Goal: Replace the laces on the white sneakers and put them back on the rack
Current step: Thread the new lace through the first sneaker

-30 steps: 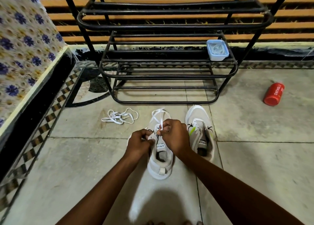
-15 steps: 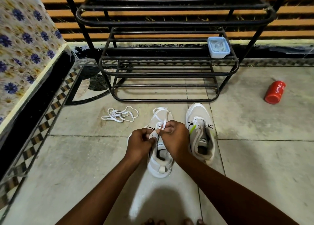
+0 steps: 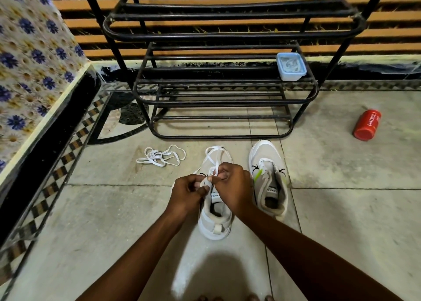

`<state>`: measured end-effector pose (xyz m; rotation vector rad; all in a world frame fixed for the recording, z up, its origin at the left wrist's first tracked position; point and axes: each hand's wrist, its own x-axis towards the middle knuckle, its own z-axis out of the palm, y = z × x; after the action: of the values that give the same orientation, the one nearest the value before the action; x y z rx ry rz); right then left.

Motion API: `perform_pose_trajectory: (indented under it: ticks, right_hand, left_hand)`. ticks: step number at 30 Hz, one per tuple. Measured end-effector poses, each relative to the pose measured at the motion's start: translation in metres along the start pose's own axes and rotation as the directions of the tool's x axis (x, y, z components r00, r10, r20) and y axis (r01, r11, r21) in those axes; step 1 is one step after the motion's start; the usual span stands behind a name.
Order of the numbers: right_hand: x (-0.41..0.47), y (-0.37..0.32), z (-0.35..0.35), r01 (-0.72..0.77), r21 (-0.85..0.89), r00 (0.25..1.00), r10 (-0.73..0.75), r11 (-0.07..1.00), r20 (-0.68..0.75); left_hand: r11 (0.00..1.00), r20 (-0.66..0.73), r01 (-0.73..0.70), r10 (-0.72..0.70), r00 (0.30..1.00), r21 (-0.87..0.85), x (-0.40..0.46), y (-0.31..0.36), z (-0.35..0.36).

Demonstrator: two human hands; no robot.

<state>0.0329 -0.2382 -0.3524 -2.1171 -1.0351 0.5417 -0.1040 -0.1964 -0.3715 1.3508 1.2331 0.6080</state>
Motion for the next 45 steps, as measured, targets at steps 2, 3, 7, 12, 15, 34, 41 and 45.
perform_pose_trajectory:
  ticks: [2, 3, 7, 12, 15, 34, 41, 45]
  right_hand:
    - [0.000, 0.002, 0.000, 0.057, -0.062, 0.998, -0.056, 0.996, 0.016]
    - [0.000, 0.003, 0.001, 0.076, -0.090, 0.997, -0.074, 0.993, 0.024]
    - [0.003, 0.001, 0.001, 0.050, -0.141, 0.998, -0.043, 0.989, 0.055]
    - [0.008, 0.009, 0.003, 0.062, -0.106, 0.996, -0.054, 0.992, 0.074]
    - [0.003, 0.018, 0.010, 0.118, -0.168, 0.993, -0.120, 0.979, -0.004]
    - [0.006, 0.012, -0.001, 0.058, 0.029, 0.995, -0.060, 0.998, 0.083]
    - [-0.018, 0.022, 0.007, 0.145, 0.206, 0.989, -0.136, 0.968, -0.058]
    - [-0.031, 0.030, 0.014, 0.243, 0.059, 0.965, -0.234, 0.968, -0.120]
  left_hand:
    - [1.000, -0.004, -0.021, 0.021, 1.000, 0.015, 0.000, 0.000, 0.001]
    - [0.999, -0.008, -0.027, 0.028, 1.000, 0.034, -0.001, 0.000, 0.002]
    - [0.995, -0.014, -0.062, 0.064, 0.998, 0.081, -0.001, -0.001, 0.004]
    - [0.996, 0.023, -0.072, 0.070, 0.997, 0.056, 0.003, -0.004, 0.000]
    - [0.997, 0.028, -0.061, 0.059, 0.998, 0.044, 0.005, -0.005, 0.001]
    - [0.983, 0.013, 0.096, -0.095, 0.995, -0.159, 0.006, 0.005, 0.003]
    - [0.996, -0.001, 0.087, -0.087, 0.996, 0.031, 0.020, 0.008, 0.004]
    - [0.990, -0.009, 0.073, -0.072, 0.997, 0.123, 0.028, 0.001, 0.003]
